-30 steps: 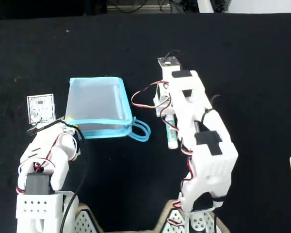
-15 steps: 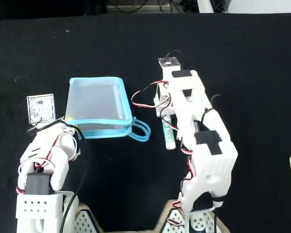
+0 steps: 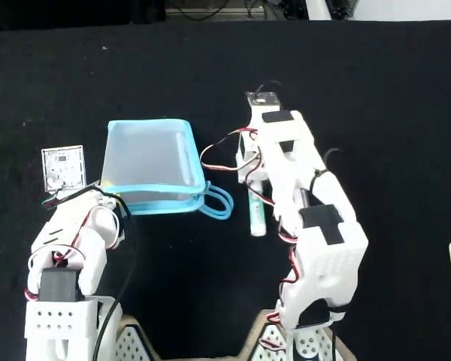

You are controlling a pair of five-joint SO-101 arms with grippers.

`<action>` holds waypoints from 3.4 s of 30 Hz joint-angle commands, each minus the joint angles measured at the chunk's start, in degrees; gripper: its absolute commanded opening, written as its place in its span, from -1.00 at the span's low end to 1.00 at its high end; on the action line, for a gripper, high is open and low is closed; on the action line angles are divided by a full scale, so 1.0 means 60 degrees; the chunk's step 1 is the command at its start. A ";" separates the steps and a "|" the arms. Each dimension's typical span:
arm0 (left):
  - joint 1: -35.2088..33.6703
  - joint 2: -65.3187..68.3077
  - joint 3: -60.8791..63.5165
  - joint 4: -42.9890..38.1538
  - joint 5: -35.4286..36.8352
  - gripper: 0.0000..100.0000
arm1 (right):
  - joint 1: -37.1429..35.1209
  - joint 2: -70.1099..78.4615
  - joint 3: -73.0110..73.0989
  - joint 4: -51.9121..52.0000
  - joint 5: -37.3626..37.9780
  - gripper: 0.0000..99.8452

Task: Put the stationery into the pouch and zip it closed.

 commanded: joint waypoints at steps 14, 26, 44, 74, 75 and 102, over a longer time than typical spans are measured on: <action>0.0007 -0.0132 -0.0183 -0.0132 -0.0088 -0.94 | -0.0073 -0.0799 -0.0755 0.1524 0.0044 -0.71; 0.0007 -0.0132 -0.0183 -0.0147 -0.0469 -0.94 | -0.0029 -0.1722 -0.0037 0.1084 0.0088 -0.71; 0.0007 -0.0132 -0.0183 -0.0147 -0.0469 -0.94 | 0.0366 -0.1692 0.0344 0.0073 0.0088 -0.72; 0.0007 -0.0132 -0.0198 -0.0132 -0.0469 -0.94 | 0.1553 -0.0242 -0.2205 0.1568 0.1026 -0.72; 0.0007 -0.0132 -0.0198 -0.0132 -0.0469 -0.94 | 0.1597 -0.0212 -0.2176 0.1451 0.1026 -0.72; 0.0007 -0.0132 -0.0227 -0.0147 -0.0469 -0.94 | 0.0513 -0.0799 -0.0901 0.1114 0.1026 -0.72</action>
